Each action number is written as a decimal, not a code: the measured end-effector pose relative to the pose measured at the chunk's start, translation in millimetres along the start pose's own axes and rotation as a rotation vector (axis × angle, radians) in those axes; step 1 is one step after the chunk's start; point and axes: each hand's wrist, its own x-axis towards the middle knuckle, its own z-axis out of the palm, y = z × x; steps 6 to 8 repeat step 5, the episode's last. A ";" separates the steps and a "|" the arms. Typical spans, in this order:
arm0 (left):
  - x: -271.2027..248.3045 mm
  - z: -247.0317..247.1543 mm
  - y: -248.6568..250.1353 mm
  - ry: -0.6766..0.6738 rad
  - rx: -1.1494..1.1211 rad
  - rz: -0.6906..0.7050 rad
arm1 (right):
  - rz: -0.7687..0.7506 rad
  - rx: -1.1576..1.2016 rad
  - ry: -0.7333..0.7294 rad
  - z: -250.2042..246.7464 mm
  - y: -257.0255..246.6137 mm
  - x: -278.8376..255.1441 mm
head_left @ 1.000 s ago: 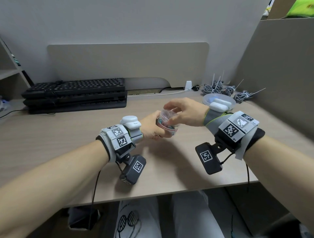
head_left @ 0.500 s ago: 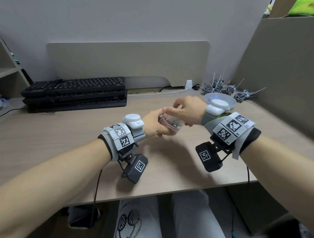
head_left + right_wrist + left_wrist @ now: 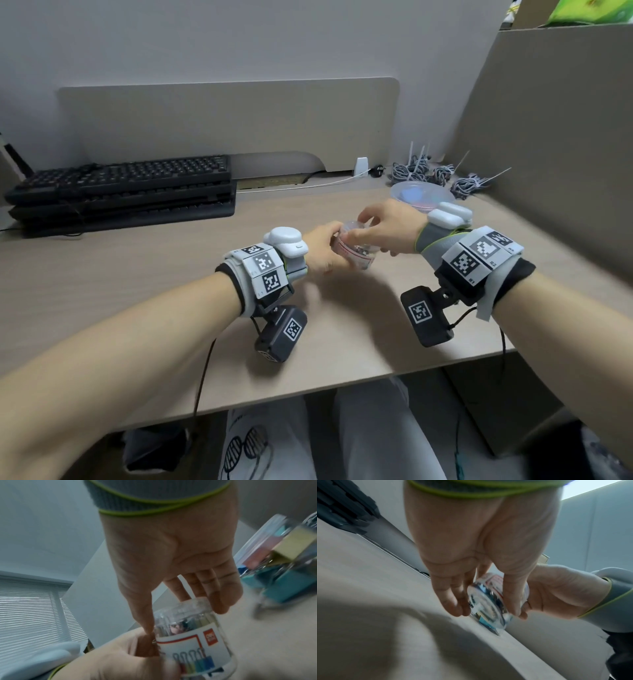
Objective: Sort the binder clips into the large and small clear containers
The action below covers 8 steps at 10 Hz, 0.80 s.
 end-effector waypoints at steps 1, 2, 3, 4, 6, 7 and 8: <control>11.9 6.7 -3.4 0.005 -0.006 -0.118 | 0.067 -0.153 0.050 -7.2 23.3 -4.4; 22.3 14.5 -2.3 0.049 -0.054 -0.159 | 0.122 -0.182 0.066 -20.9 51.9 -13.0; 25.0 19.9 3.8 0.049 -0.094 -0.153 | 0.188 -0.224 0.068 -32.4 69.3 -21.1; 25.8 24.4 7.3 0.046 -0.095 -0.137 | 0.229 -0.272 0.037 -28.1 85.2 -17.8; 26.7 20.8 14.5 0.077 -0.034 -0.066 | 0.208 -0.270 0.071 -29.6 83.9 -17.4; 26.7 20.8 14.5 0.077 -0.034 -0.066 | 0.208 -0.270 0.071 -29.6 83.9 -17.4; 26.7 20.8 14.5 0.077 -0.034 -0.066 | 0.208 -0.270 0.071 -29.6 83.9 -17.4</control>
